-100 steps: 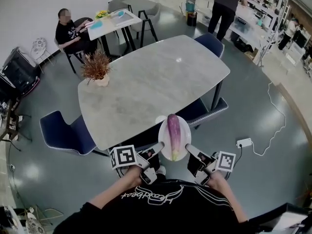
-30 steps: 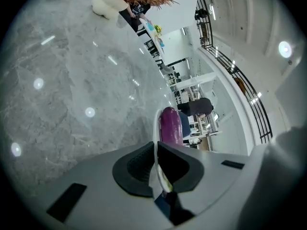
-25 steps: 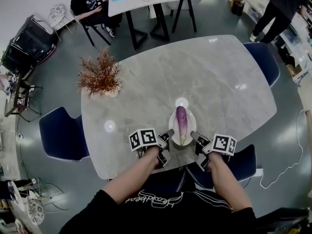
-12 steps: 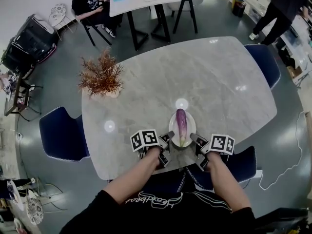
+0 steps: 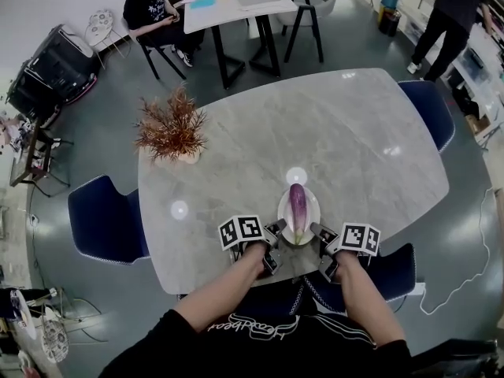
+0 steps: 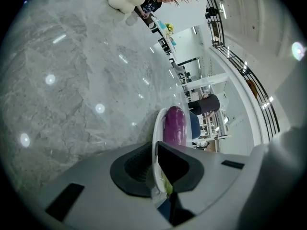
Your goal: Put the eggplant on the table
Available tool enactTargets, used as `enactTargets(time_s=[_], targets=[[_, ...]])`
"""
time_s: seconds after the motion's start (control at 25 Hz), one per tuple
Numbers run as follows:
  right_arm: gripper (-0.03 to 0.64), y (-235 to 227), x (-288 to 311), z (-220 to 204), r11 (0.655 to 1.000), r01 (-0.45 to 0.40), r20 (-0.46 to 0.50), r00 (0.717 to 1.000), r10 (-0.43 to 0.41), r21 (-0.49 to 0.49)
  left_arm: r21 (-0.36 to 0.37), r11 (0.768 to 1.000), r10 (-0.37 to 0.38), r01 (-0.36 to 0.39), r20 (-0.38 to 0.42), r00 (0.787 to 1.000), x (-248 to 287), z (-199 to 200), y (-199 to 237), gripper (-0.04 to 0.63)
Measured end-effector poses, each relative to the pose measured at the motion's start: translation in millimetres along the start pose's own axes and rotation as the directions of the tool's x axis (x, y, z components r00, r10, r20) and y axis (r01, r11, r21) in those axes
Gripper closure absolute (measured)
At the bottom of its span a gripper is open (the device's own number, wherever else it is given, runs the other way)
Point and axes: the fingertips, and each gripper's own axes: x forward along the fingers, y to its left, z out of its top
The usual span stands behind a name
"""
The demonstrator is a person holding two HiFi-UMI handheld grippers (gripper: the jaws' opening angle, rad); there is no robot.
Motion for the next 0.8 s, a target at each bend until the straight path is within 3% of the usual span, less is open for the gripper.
enactTargets(time_s=[0.12,0.24,0.32,0.44,0.6,0.8], targets=[[0.565,-1.2,1.7,-2.8,1.000,0.007,0.004,1.000,-0.007,-0.007,0.005,1.000,0.019,-0.019,-0.005,1.000,-0.5,-3.0,5.7,0.571],[0.565,-2.6,2.8,-3.3,1.000,0.024,0.002,1.000,-0.024,-0.018,0.064,0.997,0.036,-0.036,-0.007,0.999,-1.8,-0.7,6.8,0.569],[0.565,-4.0,2.9,-5.2,0.999,0.028,-0.002,1.000,-0.028,-0.021,0.092,0.995,0.043,-0.042,-0.011,0.999,-2.6,-0.3,7.8,0.524],[0.563,-6.3,0.9,-7.4,0.999,0.038,-0.003,0.999,-0.039,-0.024,0.083,0.996,0.035,-0.034,-0.012,0.999,-3.5,-1.0,6.7,0.503],[0.506,-9.1,-3.7,-5.3,0.996,0.081,0.004,0.997,-0.081,-0.030,0.102,0.995,0.017,-0.017,0.002,1.000,-7.0,4.0,1.6,0.478],[0.505,-10.5,-15.8,-5.9,0.993,0.107,0.056,0.993,-0.104,-0.041,0.099,0.995,0.000,-0.001,0.013,1.000,-20.5,3.0,8.1,0.462]])
